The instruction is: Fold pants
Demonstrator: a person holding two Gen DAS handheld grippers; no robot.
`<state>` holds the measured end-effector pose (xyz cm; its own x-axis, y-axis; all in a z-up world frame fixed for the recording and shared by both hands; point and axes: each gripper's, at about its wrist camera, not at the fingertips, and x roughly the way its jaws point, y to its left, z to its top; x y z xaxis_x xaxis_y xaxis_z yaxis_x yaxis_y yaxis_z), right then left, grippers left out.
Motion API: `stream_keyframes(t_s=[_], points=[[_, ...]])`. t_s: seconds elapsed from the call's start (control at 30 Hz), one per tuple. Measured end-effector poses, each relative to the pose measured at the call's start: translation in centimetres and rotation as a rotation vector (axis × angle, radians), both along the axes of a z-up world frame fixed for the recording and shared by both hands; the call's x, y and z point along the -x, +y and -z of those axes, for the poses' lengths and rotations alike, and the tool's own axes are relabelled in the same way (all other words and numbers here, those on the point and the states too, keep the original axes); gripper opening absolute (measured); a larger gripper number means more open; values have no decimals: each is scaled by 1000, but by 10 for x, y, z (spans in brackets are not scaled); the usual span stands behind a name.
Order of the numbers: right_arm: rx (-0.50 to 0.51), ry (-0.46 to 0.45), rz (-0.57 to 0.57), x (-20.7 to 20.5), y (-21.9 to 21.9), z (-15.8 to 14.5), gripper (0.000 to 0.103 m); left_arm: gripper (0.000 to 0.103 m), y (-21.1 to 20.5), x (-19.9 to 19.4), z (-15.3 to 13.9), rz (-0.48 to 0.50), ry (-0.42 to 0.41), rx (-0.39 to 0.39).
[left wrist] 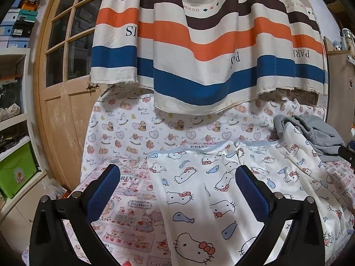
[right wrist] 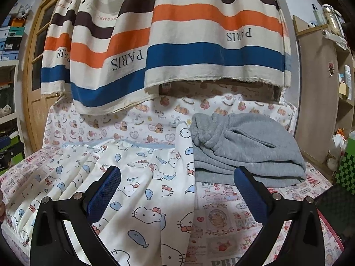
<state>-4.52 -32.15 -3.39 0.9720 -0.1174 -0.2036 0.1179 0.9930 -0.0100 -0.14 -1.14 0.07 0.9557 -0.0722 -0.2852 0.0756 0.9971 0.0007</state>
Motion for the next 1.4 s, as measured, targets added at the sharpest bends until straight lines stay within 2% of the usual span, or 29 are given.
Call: stream_keyframes(t_s=[0.17, 0.27, 1.4], points=[[3, 12, -3, -1, -1, 1, 103, 103, 1, 0, 0, -2, 1, -1], [4, 15, -16, -1, 0, 1, 103, 103, 2, 1, 2, -40, 2, -9], [5, 11, -14, -1, 0, 1, 103, 103, 6, -1, 0, -55, 7, 5]])
